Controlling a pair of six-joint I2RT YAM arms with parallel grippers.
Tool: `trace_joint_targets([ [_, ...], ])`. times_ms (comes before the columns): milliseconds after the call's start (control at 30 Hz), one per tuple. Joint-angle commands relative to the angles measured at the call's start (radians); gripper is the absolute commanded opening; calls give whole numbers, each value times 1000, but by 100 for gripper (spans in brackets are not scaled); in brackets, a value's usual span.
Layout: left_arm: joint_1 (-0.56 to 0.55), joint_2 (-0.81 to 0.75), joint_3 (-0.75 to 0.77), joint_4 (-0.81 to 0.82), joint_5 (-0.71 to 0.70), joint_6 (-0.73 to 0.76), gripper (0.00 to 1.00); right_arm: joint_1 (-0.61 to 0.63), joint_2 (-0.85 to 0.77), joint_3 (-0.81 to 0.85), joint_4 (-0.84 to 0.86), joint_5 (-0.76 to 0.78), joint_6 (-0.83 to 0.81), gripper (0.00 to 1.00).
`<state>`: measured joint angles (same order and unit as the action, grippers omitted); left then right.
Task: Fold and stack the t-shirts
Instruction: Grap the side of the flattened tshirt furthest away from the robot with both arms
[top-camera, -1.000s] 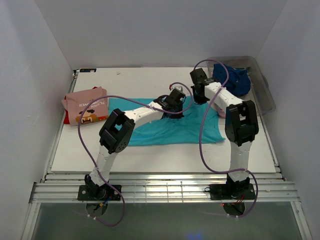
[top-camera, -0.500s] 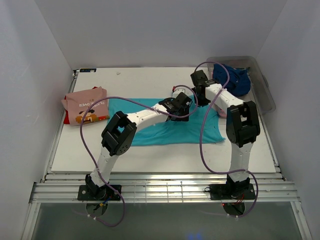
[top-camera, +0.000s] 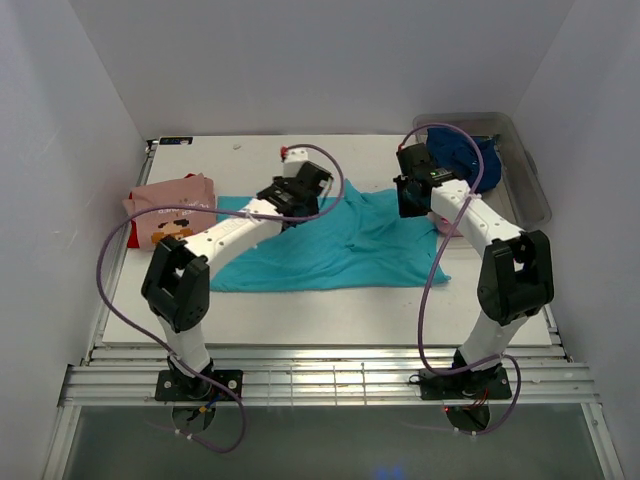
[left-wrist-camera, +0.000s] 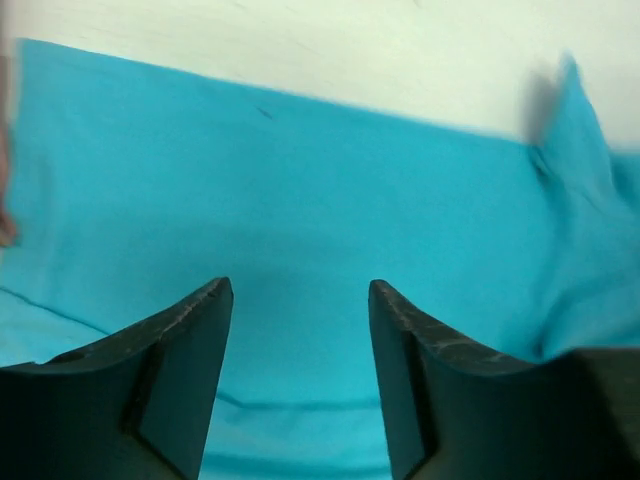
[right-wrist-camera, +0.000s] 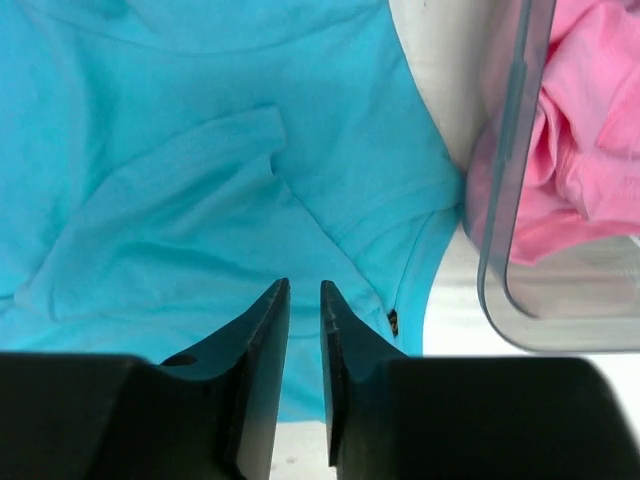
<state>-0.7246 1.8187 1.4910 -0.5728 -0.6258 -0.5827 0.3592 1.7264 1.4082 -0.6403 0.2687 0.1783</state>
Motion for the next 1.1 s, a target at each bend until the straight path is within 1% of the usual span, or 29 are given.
trace_joint_targets([
  [0,209,-97,-73,48,73,43,70,-5,71,92,7,-6,-11,25],
  [33,241,-110,-80,82,134,62,77,-8,91,116,5,-6,-13,32],
  [67,293,-123,-83,97,164,108,81,-12,113,142,2,-8,-17,34],
  [100,316,-124,-75,112,188,130,87,-17,161,203,-7,-19,-23,37],
  [167,367,-98,-57,111,231,182,90,-32,217,276,-25,-34,-31,38],
  [200,382,-85,-45,111,248,198,91,-35,272,347,-42,-42,-36,38],
  [300,436,-33,-9,93,294,227,91,-52,363,472,-65,-55,-45,39],
  [433,488,28,6,88,310,230,91,-77,438,564,-62,-101,-49,39],
  [500,508,60,5,91,322,233,91,-80,476,587,-58,-120,-54,39],
  [700,545,132,23,91,301,224,91,-91,553,630,1,-152,-79,39],
  [867,568,178,46,100,288,221,91,-106,619,715,10,-184,-86,40],
  [1067,587,215,86,97,279,222,91,-120,654,709,8,-237,-69,42],
])
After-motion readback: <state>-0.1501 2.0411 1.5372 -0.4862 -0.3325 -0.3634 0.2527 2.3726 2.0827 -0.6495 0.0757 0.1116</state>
